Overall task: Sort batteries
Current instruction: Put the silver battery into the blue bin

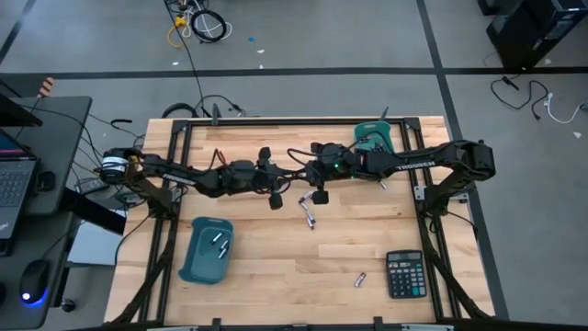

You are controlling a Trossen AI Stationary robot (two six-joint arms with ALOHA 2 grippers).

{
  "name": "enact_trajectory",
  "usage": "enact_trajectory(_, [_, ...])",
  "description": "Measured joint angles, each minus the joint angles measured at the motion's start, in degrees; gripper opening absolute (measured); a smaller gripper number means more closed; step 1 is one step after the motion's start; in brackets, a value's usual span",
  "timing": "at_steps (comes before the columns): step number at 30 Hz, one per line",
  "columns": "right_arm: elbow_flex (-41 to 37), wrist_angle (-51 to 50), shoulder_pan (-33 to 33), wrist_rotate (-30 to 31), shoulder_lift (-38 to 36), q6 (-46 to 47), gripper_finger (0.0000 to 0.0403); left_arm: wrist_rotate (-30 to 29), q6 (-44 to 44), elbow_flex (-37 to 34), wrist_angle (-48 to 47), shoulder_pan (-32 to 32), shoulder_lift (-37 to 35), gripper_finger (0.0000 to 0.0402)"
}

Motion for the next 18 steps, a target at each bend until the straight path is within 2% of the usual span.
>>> enact_trajectory(3, [0.01,-0.19,-0.04,0.27,-0.01,0.38,0.0076,-0.61,0.13,-0.02,0.37,-0.03,-0.43,0.0031])
enact_trajectory(6, [0.44,-0.8,0.02,3.03,-0.12,1.3,0.0091,-2.36,0.13,-0.07,-1.32,-0.13,-2.75,0.0033])
enact_trajectory(13, [0.31,-7.95,-0.02,8.83,-0.23,1.52,0.01,-4.17,-0.22,-0.04,-11.34,-2.26,-13.69,0.0032])
enact_trajectory(16, [0.26,-9.89,-0.58,8.92,-0.2,2.27,0.01,-0.02,-1.43,0.02,-19.68,-4.61,-20.24,0.0032])
enact_trajectory(18, [0.24,-10.34,-1.08,8.92,-0.19,3.27,0.01,8.23,-4.09,0.34,-28.21,-6.15,-24.51,0.0032])
